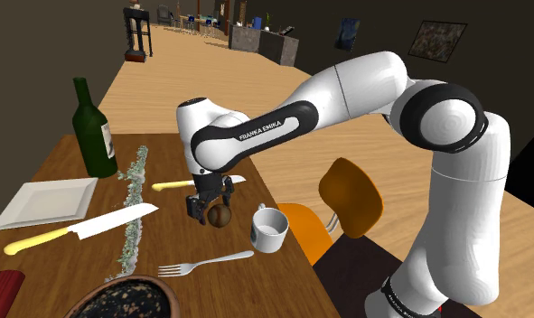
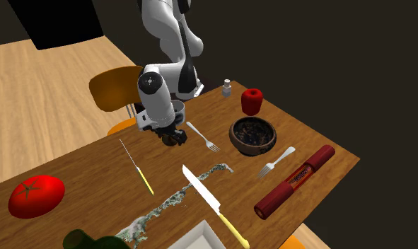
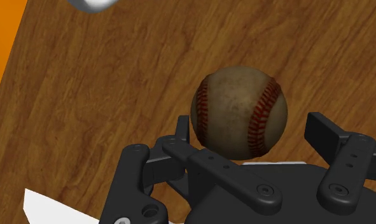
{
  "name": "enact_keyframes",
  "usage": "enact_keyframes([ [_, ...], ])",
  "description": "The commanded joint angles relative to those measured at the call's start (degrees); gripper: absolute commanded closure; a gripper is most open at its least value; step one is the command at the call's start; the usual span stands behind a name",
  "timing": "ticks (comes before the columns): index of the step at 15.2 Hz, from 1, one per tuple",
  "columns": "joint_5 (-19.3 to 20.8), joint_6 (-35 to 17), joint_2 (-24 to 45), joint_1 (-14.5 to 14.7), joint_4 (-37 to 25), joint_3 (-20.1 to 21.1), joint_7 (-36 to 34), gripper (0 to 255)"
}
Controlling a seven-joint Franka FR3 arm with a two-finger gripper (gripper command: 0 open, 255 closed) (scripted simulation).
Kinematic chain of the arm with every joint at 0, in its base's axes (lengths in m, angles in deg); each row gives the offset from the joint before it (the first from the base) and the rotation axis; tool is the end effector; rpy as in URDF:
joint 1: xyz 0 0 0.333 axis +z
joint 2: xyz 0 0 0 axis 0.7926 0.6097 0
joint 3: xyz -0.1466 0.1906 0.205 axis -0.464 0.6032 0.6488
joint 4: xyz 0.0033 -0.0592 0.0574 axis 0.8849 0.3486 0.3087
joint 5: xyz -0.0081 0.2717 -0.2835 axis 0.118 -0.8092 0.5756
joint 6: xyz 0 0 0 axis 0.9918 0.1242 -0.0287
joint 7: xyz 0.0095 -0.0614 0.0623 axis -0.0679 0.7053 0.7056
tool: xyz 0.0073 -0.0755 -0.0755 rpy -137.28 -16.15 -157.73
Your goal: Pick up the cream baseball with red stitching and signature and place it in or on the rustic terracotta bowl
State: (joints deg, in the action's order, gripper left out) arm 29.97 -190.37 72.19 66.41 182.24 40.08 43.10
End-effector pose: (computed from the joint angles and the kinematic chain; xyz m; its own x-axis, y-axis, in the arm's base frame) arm 0.5454 0.2945 0.3254 0.9714 0.0967 -0.2170 0.1165 -0.9899 0.0804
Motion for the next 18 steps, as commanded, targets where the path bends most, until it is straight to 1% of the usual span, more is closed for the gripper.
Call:
enact_keyframes([
  [1,0.00,0.00,0.00,0.00,0.00,0.00,0.00,0],
  [2,0.00,0.00,0.00,0.00,0.00,0.00,0.00,255],
  [11,0.00,-0.01,0.00,0.00,0.01,0.00,0.00,255],
  [18,-0.73,4.51,-2.30,-0.18,-2.30,0.30,0.42,255],
])
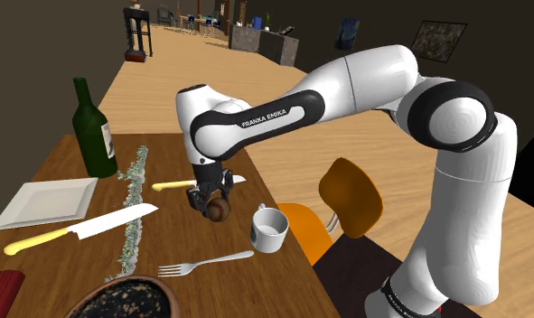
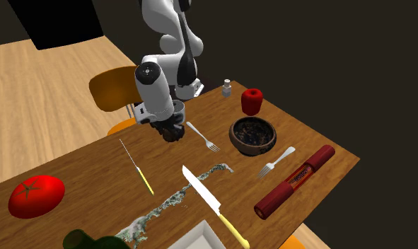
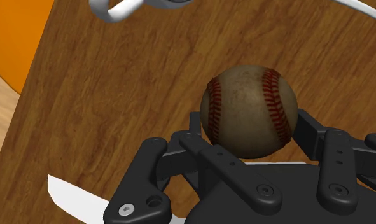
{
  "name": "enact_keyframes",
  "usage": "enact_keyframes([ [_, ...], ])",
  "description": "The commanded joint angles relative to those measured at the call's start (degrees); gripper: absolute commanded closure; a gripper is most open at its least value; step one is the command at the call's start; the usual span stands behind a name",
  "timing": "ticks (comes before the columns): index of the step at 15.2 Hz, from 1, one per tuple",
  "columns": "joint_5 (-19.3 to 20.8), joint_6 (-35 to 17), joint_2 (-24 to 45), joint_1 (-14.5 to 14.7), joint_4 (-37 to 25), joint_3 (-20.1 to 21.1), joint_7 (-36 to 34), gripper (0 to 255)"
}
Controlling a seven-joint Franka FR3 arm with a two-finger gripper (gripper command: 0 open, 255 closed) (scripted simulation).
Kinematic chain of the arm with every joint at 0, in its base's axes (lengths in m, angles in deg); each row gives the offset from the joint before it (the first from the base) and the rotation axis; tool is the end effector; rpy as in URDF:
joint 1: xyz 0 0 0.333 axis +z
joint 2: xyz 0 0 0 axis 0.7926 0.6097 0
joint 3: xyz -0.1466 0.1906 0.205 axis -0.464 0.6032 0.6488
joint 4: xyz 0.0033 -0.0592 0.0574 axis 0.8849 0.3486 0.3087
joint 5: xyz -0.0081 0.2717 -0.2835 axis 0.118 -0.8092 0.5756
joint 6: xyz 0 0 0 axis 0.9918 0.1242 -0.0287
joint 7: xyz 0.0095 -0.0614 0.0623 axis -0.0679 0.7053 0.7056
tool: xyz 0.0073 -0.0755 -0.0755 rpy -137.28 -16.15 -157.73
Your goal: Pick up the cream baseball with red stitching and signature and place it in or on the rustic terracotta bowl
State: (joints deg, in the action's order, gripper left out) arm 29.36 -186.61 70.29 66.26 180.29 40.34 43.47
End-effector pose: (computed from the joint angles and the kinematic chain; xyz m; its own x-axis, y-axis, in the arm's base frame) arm 0.5457 0.2946 0.3562 0.9714 0.0970 -0.2168 0.1168 -0.9899 0.0801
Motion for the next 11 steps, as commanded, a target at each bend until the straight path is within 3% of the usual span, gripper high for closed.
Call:
enact_keyframes([
  [1,-0.22,1.41,-0.69,-0.05,-0.73,0.09,0.11,255],
  [11,-0.96,8.24,-2.99,-0.13,-5.37,0.37,0.55,255],
])
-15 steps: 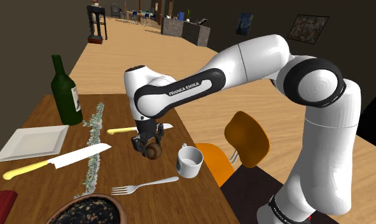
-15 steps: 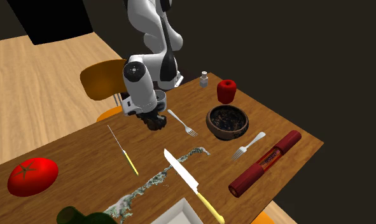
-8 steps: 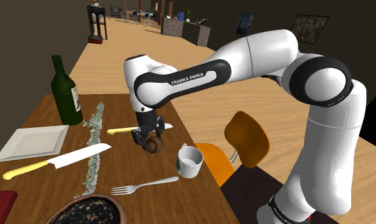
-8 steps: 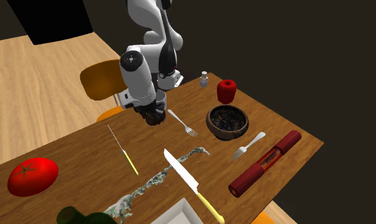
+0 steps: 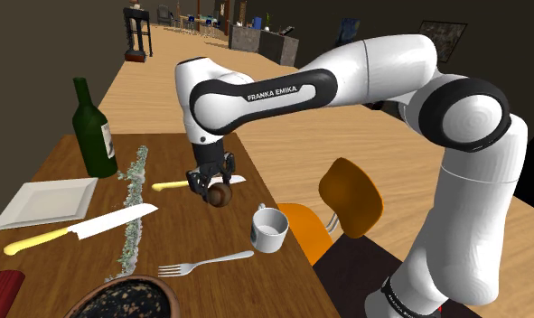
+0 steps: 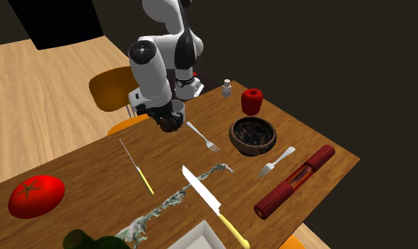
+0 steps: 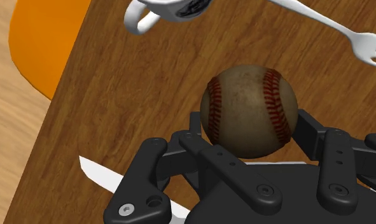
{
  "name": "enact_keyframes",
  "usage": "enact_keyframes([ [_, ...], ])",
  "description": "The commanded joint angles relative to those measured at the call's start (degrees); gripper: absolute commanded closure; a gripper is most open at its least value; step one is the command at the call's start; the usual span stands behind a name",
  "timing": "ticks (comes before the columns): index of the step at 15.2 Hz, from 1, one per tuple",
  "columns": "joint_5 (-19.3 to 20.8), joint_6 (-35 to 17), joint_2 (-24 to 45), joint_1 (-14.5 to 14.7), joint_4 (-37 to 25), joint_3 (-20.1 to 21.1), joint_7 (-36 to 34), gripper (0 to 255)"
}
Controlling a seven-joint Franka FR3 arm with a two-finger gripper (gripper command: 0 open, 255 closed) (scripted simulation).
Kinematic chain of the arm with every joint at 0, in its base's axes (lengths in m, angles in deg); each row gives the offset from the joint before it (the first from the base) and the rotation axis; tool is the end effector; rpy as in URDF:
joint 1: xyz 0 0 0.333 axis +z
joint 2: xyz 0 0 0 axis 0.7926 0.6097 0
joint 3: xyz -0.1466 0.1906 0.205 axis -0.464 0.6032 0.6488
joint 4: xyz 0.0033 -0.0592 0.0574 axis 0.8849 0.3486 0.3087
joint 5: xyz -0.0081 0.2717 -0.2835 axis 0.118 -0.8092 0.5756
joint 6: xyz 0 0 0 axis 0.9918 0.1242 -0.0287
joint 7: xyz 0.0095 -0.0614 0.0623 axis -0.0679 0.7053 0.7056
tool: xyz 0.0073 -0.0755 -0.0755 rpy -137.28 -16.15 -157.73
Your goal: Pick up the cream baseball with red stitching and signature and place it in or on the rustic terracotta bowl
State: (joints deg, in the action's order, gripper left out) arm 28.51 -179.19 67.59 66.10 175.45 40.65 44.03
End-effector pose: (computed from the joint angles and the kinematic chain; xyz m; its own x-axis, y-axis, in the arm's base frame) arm 0.5461 0.2941 0.4140 0.9714 0.0969 -0.2167 0.1167 -0.9899 0.0803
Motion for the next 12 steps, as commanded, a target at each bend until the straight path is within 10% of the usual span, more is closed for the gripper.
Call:
enact_keyframes([
  [1,-0.16,1.53,-0.46,0.03,-1.07,0.08,0.02,255],
  [12,-0.52,9.60,-1.47,0.19,-8.19,0.28,0.22,255],
])
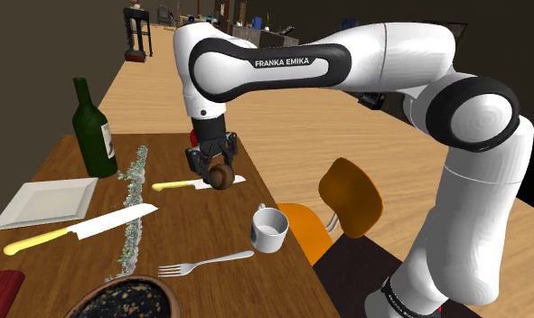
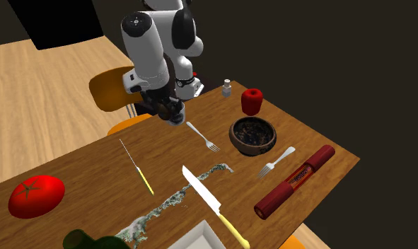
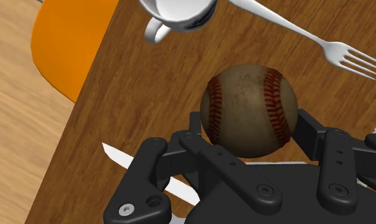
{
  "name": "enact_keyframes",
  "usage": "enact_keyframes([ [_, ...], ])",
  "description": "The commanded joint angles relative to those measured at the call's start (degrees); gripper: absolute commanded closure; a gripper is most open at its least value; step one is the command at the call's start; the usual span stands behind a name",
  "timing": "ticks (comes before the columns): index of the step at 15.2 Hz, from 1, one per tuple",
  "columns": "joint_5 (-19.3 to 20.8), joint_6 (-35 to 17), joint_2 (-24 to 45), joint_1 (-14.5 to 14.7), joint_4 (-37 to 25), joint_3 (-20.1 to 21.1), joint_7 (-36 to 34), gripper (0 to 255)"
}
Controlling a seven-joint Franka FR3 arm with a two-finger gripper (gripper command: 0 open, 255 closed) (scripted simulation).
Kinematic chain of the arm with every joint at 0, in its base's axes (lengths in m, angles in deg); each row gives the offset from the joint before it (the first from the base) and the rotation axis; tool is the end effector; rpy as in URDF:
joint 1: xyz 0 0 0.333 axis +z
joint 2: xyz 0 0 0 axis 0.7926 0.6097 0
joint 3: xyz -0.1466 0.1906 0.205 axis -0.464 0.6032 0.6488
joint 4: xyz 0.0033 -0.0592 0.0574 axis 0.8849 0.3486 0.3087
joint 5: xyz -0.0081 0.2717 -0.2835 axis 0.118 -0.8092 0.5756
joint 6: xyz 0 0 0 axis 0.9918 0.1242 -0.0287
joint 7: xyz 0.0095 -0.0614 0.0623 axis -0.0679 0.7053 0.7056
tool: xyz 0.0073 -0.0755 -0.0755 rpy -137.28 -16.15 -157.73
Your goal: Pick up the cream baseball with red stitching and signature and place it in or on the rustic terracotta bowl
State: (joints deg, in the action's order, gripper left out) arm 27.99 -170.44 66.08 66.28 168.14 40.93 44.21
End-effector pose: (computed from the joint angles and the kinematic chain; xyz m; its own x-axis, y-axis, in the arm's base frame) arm 0.5449 0.2948 0.4781 0.9714 0.0969 -0.2167 0.1167 -0.9899 0.0803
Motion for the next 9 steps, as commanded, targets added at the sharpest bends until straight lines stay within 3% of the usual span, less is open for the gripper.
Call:
enact_keyframes([
  [1,-0.01,1.61,0.03,0.05,-1.63,0.02,0.05,255],
  [3,-0.01,2.58,0.02,0.09,-2.59,0.04,0.05,255],
  [9,-0.36,3.17,2.10,5.19,-5.17,2.74,-7.55,255],
])
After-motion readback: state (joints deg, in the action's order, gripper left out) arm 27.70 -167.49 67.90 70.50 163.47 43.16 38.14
